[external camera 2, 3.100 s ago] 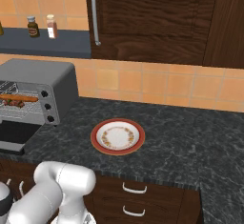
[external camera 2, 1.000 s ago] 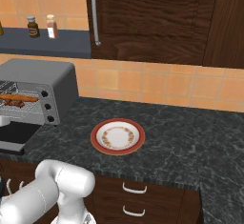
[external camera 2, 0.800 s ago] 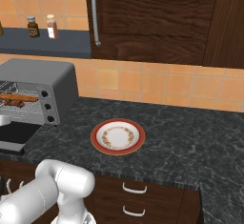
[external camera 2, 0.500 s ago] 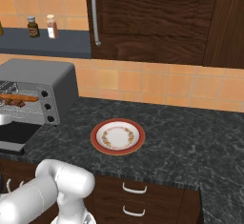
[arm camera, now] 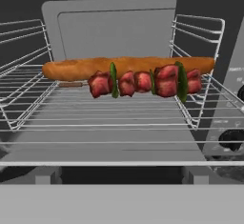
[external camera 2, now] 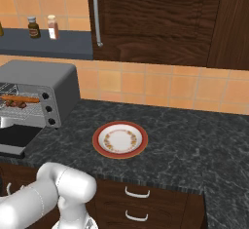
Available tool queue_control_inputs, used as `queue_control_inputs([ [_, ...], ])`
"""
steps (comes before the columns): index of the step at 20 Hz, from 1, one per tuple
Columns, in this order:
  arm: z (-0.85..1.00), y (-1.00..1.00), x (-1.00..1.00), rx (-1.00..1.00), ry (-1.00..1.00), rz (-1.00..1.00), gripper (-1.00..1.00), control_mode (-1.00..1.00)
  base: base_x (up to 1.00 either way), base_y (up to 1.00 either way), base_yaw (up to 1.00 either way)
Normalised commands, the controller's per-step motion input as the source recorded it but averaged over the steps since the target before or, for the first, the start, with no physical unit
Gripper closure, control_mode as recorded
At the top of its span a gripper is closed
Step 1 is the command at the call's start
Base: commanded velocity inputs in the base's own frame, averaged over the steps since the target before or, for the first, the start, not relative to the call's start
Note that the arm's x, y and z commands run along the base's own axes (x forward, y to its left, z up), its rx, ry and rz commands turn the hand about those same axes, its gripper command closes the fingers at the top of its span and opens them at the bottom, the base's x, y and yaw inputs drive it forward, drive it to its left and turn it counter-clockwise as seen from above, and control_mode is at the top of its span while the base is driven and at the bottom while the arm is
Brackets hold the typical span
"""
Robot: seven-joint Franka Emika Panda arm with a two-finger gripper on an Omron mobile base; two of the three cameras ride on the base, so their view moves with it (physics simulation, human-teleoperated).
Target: Pick up the kebab skewer and baguette bread, and place them inside the toaster oven. Close the toaster oven door and start by setting the timer.
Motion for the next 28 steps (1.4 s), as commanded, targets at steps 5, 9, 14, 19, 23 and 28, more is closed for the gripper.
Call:
queue_control_inputs([
  [5,0.01,0.0,0.08,0.0,0.0,0.0,-1.0,-1.0,0.0,0.0,0.0],
  [9,0.0,0.0,0.01,0.0,0.0,0.0,-1.0,-1.0,0.0,0.0,0.0],
  [14,0.01,0.0,0.01,0.0,0.0,0.0,-1.0,-1.0,0.0,0.0,0.0],
  [19,0.01,0.0,0.0,0.0,0.0,0.0,-1.0,-1.0,0.0,0.0,0.0],
  [23,0.06,0.0,0.0,0.0,0.0,0.0,-1.0,-1.0,0.0,0.0,0.0],
  [28,0.04,0.0,0.0,0.0,0.0,0.0,-1.0,-1.0,0.0,0.0,0.0],
])
